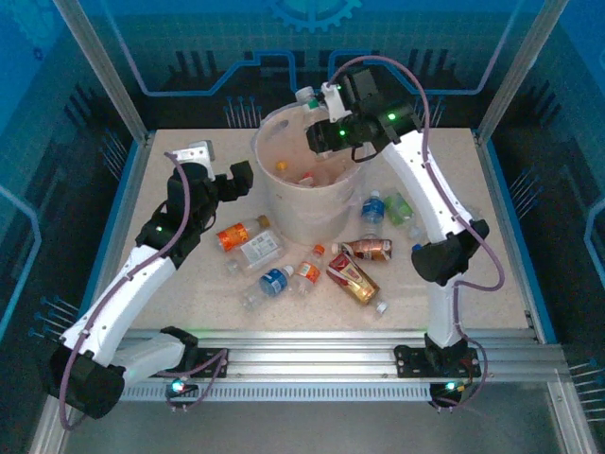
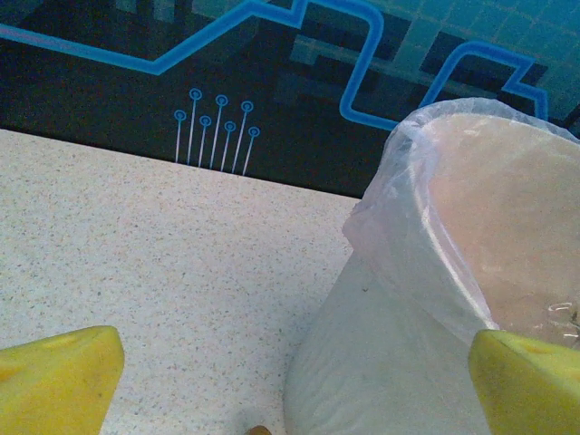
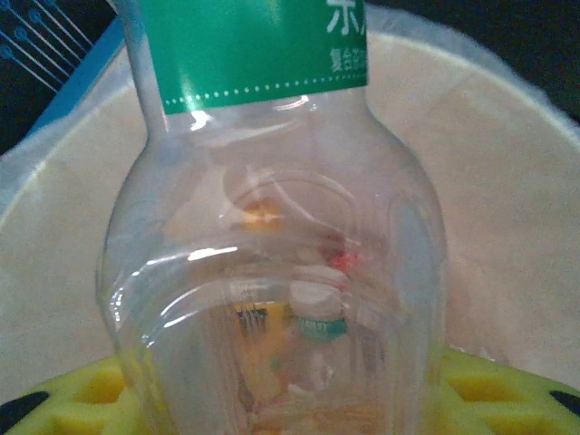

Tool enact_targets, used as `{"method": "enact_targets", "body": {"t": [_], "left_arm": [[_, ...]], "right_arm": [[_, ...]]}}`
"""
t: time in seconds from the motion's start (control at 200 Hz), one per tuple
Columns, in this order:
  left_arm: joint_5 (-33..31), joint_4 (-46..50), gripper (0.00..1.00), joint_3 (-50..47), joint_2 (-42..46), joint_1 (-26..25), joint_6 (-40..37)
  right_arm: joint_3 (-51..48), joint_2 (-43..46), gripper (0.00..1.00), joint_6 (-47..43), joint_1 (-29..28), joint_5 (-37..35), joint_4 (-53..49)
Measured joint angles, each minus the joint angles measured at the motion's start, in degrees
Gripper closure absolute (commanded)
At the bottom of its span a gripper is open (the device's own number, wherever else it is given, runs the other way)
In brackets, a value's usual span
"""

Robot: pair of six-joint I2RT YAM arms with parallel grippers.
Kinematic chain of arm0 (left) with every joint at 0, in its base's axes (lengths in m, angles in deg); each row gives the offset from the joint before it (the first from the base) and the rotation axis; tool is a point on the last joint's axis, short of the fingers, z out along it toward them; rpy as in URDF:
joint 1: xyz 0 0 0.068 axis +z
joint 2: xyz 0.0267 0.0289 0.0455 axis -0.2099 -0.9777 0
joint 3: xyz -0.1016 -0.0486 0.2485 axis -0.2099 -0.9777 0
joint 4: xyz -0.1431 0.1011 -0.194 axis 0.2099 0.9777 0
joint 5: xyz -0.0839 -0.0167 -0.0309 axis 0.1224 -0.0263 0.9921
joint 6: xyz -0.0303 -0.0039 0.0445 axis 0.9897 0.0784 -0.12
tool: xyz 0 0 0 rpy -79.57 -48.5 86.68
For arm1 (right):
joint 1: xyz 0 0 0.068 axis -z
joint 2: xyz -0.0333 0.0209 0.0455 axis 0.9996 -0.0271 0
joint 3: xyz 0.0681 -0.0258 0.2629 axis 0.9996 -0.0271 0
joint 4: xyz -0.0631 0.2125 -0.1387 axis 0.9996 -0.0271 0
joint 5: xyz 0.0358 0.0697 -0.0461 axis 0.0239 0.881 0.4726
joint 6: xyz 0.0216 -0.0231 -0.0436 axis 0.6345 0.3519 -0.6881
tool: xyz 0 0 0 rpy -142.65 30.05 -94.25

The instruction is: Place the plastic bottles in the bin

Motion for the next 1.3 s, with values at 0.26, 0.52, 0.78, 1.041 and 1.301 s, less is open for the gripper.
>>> {"method": "enact_targets", "body": {"t": [0.26,0.52,0.78,1.041,1.301], "left_arm": [[-0.04,0.02,0.01,0.0,0.0,0.0,-0.02],[-0.22,0.59,0.01,0.02,-1.62,0.0,0.02],[-0.2,1.9,0.01,0.02,-3.48,0.0,0.04],[0.04,3.04,0.01,0.02,-4.76,0.42,0.17],[0.72,3.3,0.01,0.02,-4.83,1.4,0.17]], "right_arm": [[0.0,-2.1,0.69,-1.75,-0.63,-0.07,-1.97],[-0.87,-3.93,0.67,-4.22,-1.81,-3.76,-4.61],[-3.52,-5.35,0.63,-5.99,-2.08,-7.72,-6.8],[-3.52,-8.7,0.54,-6.38,-1.73,-8.2,-7.26],[-3.5,-9.7,0.38,-6.38,-0.59,-7.3,-7.23]]}}
